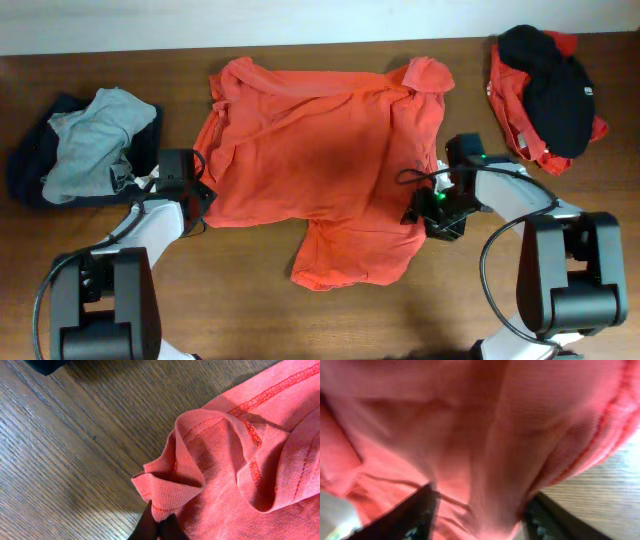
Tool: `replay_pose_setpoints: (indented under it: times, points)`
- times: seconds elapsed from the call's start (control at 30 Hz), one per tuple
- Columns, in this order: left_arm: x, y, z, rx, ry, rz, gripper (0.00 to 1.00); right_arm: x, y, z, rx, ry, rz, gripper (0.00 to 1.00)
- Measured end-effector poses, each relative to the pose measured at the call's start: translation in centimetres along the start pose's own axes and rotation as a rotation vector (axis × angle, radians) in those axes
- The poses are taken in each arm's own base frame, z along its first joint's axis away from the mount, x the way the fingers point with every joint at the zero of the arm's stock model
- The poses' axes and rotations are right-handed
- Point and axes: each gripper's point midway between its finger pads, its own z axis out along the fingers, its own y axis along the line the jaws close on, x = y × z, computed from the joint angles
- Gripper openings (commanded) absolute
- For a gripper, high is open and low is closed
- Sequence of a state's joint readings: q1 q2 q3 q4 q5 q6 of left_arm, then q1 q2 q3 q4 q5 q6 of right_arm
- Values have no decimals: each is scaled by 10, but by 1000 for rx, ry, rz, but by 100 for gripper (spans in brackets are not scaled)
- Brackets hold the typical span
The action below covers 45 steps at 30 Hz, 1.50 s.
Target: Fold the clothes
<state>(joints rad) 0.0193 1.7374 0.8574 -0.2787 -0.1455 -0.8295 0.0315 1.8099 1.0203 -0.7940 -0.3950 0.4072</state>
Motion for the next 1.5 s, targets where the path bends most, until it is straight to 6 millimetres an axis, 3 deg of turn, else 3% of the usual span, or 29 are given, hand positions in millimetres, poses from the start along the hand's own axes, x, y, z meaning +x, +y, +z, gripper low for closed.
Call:
replay_pose_setpoints:
  times: [0.03, 0.27, 0.33, 0.43, 0.6, 0.7, 0.93, 1.1, 1.23, 1.37, 1.5]
  points:
    - [0, 0, 0, 0, 0, 0, 1, 0, -1, 1, 11, -6, 4, 4]
    - [6, 4, -4, -20, 36, 96, 1, -6, -16, 0, 93, -45, 31, 4]
    - [11, 9, -11, -38, 66, 144, 1, -3, -22, -9, 111, -35, 48, 4]
    - [8, 8, -28, -34, 78, 199, 1, -7, -27, -40, 118, -52, 69, 4]
    - [-28, -22, -85, 60, -14, 250, 1, -28, -14, -126, 85, -199, 23, 4]
    - [-43, -32, -116, 109, -72, 264, 1, -29, -2, -167, 77, -259, -38, 4]
    - [-63, -43, -165, 175, -159, 287, 1, -29, 23, -228, 70, -346, -158, 4]
    - [-94, -63, -230, 284, -303, 281, 1, -34, 37, -274, 55, -460, -201, 4]
    - [-111, -70, -280, 365, -414, 270, 1, -34, 40, -286, 54, -490, -210, 4]
    - [-123, -75, -312, 409, -492, 262, 1, -36, 48, -305, 43, -547, -230, 4]
    - [-143, -85, -350, 466, -592, 253, 1, -38, 70, -362, 12, -722, -286, 4]
